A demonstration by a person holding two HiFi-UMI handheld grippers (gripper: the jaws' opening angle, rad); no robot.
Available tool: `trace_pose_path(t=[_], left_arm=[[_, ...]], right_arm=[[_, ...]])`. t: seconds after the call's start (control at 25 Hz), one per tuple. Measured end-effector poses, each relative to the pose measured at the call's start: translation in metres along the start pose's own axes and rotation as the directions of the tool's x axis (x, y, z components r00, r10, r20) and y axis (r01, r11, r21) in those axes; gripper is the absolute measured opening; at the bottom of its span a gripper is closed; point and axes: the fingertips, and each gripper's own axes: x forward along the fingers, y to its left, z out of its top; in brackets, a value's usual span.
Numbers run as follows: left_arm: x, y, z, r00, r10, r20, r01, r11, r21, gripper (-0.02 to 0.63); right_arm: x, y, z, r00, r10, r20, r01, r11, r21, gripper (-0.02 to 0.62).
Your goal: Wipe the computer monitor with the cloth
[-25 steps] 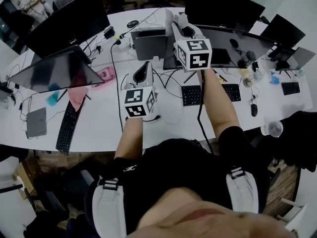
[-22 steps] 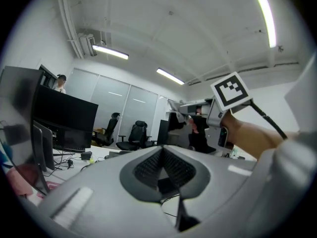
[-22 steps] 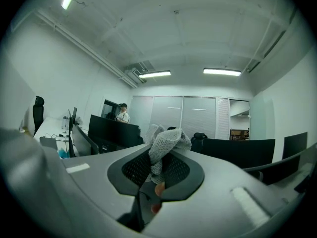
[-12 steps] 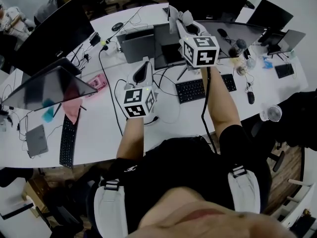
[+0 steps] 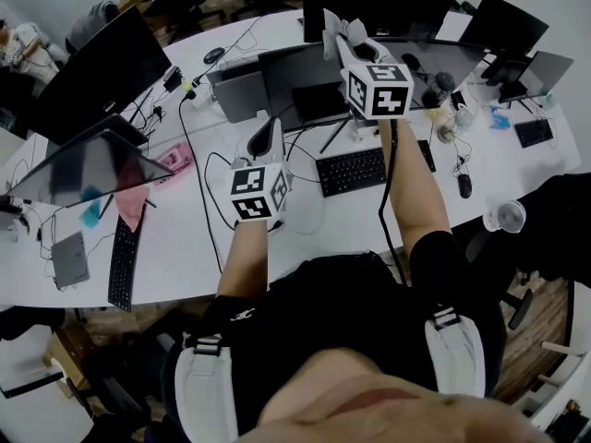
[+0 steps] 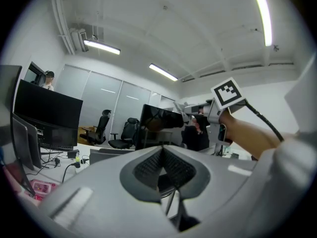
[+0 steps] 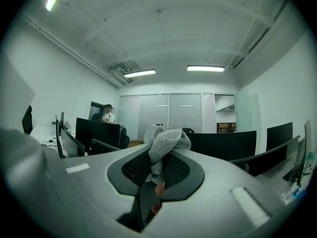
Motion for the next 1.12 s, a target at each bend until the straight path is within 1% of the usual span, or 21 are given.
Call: trace_pose_path(t=[0.24, 0.56, 0.84, 1.12], left_arm=[[0.026, -0.048, 0.001, 0.999, 0.037, 0.005, -0.037, 0.999, 0.025, 0.054], [0.059, -0.118, -0.009, 0.997, 0.079, 0.0, -0.079, 0.996, 0.045, 0.054], [0.086, -0.172, -0.017, 0.996, 0.086, -0.006, -0.085, 0.994, 0.069, 0.054], [0.114, -0.221, -0.033, 0.997, 0.072, -0.013, -0.071, 0.994, 0.085, 0.054]], right_arm=[[-0.011, -0.054, -0.006, 1.0, 0.024, 0.002, -0.024, 1.0, 0.009, 0.037], [-0.031, -0.135, -0.014, 0.999, 0.042, 0.002, -0.042, 0.999, 0.0, 0.037], [-0.052, -0.217, -0.021, 1.0, -0.002, 0.013, 0.002, 1.0, 0.01, 0.037], [-0.067, -0.294, -0.028, 0.999, -0.046, -0.009, 0.045, 0.999, -0.016, 0.038]])
